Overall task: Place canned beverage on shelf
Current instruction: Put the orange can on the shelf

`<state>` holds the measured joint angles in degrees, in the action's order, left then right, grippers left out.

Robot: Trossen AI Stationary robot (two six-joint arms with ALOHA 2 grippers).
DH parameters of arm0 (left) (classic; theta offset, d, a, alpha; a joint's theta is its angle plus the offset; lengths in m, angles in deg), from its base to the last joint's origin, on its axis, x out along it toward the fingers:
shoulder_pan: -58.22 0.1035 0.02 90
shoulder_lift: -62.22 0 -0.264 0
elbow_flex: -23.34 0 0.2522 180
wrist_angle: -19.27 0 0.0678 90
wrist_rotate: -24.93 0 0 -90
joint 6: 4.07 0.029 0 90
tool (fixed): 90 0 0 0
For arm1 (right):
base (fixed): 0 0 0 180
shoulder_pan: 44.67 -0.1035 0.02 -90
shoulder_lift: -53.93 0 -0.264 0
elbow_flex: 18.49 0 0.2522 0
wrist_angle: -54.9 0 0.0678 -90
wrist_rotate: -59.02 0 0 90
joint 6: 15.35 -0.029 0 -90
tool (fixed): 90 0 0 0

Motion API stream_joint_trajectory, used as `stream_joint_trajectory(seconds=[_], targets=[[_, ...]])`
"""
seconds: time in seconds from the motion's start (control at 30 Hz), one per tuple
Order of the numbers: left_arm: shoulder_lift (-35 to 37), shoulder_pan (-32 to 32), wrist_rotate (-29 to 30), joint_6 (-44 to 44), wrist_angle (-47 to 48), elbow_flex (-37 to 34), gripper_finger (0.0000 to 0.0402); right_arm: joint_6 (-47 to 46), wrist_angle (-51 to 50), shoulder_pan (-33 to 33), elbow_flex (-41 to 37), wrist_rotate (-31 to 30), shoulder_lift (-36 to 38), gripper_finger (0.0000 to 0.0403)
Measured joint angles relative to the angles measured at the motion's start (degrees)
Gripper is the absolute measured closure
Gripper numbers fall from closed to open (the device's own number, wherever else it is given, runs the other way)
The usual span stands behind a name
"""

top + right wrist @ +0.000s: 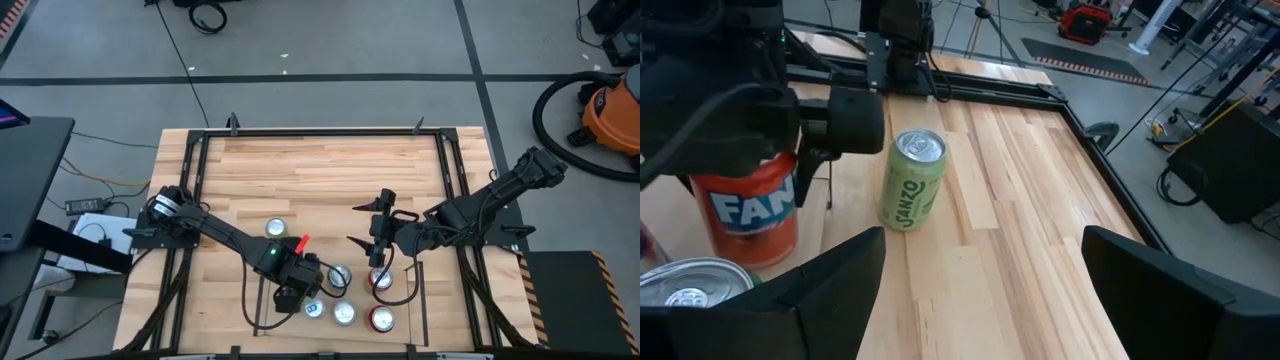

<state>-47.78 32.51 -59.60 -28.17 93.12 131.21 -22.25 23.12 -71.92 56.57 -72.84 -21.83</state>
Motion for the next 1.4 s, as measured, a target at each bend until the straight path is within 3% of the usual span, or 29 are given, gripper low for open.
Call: stream_joint_trajectory(seconds=[0.37,0.53,0.83,1.4], targets=[[0.0,-0.5,4.0,0.7,-4.1,0.0,0.0074,0.1,0.3,0.0,0.0,0.0,0.0,0.0054],[0.0,-0.5,3.9,1.2,-4.4,0.0,0.0049,0.1,0.3,0.0,0.0,0.0,0.0,0.0054],[0.0,-0.5,2.5,2.4,-4.6,0.0,0.0045,0.2,0.3,0.0,0.0,0.0,0.0,0.0054],[0.3,-0.5,-1.1,3.1,5.4,0.0,0.0045,0.2,0.3,0.0,0.0,0.0,0.0,0.0054]])
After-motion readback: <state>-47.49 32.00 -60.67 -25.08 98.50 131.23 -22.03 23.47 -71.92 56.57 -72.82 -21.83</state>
